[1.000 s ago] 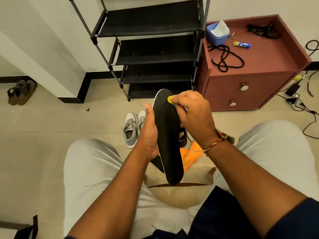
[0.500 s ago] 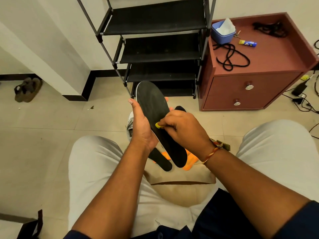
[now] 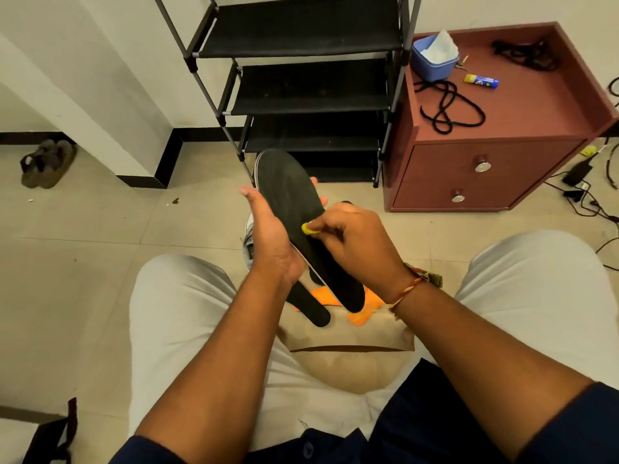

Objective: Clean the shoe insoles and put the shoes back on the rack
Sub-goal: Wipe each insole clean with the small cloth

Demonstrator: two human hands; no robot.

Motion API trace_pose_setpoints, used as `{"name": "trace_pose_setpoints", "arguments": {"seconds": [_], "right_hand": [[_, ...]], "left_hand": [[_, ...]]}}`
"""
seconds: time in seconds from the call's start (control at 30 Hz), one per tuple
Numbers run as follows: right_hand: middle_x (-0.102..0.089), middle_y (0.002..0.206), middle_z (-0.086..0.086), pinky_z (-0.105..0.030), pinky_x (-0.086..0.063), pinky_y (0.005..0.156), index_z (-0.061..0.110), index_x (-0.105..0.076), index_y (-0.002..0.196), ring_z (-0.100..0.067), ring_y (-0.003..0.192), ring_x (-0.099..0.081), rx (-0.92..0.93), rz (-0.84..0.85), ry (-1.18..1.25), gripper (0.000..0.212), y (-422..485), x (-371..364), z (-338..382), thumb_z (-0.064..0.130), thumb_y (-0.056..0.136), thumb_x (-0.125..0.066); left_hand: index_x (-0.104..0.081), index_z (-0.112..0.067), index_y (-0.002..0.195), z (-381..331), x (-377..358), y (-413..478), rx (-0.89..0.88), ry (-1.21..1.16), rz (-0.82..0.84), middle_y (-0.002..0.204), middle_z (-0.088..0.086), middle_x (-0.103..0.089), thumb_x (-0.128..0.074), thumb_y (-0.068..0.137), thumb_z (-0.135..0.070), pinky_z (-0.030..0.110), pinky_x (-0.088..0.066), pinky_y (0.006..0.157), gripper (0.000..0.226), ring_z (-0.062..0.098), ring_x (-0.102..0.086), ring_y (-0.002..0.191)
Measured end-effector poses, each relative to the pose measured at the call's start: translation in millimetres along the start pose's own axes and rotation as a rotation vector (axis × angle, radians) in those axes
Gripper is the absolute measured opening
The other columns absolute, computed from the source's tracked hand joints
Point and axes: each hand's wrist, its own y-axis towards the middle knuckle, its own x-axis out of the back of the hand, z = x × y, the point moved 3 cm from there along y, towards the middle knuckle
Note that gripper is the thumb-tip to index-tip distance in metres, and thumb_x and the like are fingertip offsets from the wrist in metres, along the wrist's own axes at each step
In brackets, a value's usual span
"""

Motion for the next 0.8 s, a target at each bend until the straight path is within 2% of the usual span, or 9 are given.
{"name": "trace_pose_setpoints", "arguments": {"seconds": [0.1, 0.2, 0.33, 0.47, 0.6, 0.73, 0.8], "right_hand": [[-0.069, 0.092, 0.014, -0.012, -0.043, 0.08, 0.022, -0.079, 0.097, -0.001, 0.09, -0.059, -0.137, 0.145, 0.087, 0.012, -1.7, -2.6, -1.6, 0.02, 0.086, -0.076], [-0.071, 0.093, 0.016, -0.014, -0.048, 0.081, 0.025, -0.079, 0.097, -0.001, 0.092, -0.063, -0.243, 0.205, 0.229, 0.013, 0.2, 3.7, -6.8, 0.02, 0.085, -0.077], [-0.073, 0.097, 0.014, -0.02, -0.053, 0.086, 0.022, -0.076, 0.101, -0.002, 0.096, -0.065, -0.298, 0.245, 0.325, 0.015, -1.1, 3.2, -10.6, 0.017, 0.087, -0.075], [-0.074, 0.096, 0.008, -0.034, -0.058, 0.088, 0.019, -0.076, 0.102, -0.008, 0.094, -0.069, -0.373, 0.059, 0.438, 0.015, -2.1, 4.3, -13.5, 0.016, 0.087, -0.076], [-0.075, 0.098, 0.004, -0.039, -0.059, 0.086, 0.018, -0.074, 0.106, -0.011, 0.096, -0.07, -0.445, -0.162, 0.55, 0.017, 0.6, 6.0, -18.0, 0.017, 0.088, -0.074], [-0.074, 0.1, 0.005, -0.036, -0.059, 0.086, 0.017, -0.073, 0.109, -0.01, 0.098, -0.069, -0.453, -0.254, 0.473, 0.019, -2.4, 5.1, -20.4, 0.019, 0.089, -0.073], [-0.073, 0.1, 0.008, -0.037, -0.058, 0.086, 0.02, -0.075, 0.107, -0.011, 0.099, -0.066, -0.402, -0.252, 0.356, 0.018, -1.8, 5.8, -18.6, 0.024, 0.089, -0.073]], "left_hand": [[-0.066, -0.016, 0.127, -10.6, 8.7, 4.2, -0.079, -0.134, -0.084, 0.126, 0.012, -0.07, -0.013, 0.09, -0.084, 0.053, -0.047, 0.108, 0.093, 0.034, -0.067, 0.117], [-0.064, -0.018, 0.128, -15.9, 15.0, 4.3, -0.1, -0.194, -0.138, 0.122, 0.01, -0.073, -0.016, 0.09, -0.084, 0.053, -0.048, 0.107, 0.09, 0.033, -0.069, 0.114], [-0.063, -0.017, 0.13, -17.1, 15.6, 4.1, -0.086, -0.243, -0.145, 0.124, 0.013, -0.071, -0.024, 0.091, -0.083, 0.054, -0.047, 0.108, 0.085, 0.035, -0.069, 0.115], [-0.06, -0.016, 0.135, -6.0, 9.2, 5.1, -0.028, -0.1, -0.048, 0.127, 0.014, -0.07, -0.023, 0.094, -0.078, 0.05, -0.045, 0.111, 0.083, 0.03, -0.066, 0.12], [-0.06, -0.014, 0.138, 28.1, -6.7, -9.3, 0.165, 0.076, 0.135, 0.133, 0.016, -0.066, -0.016, 0.097, -0.075, 0.045, -0.047, 0.108, 0.085, 0.028, -0.063, 0.125], [-0.077, -0.016, 0.117, 38.8, -6.8, -14.5, 0.237, 0.057, 0.195, 0.134, 0.016, -0.065, -0.017, 0.099, -0.072, 0.045, -0.043, 0.111, 0.084, 0.028, -0.06, 0.129], [-0.074, -0.017, 0.121, 37.0, -5.8, -12.3, 0.25, 0.051, 0.189, 0.133, 0.015, -0.066, -0.018, 0.098, -0.073, 0.045, -0.045, 0.109, 0.083, 0.028, -0.062, 0.127]]}}
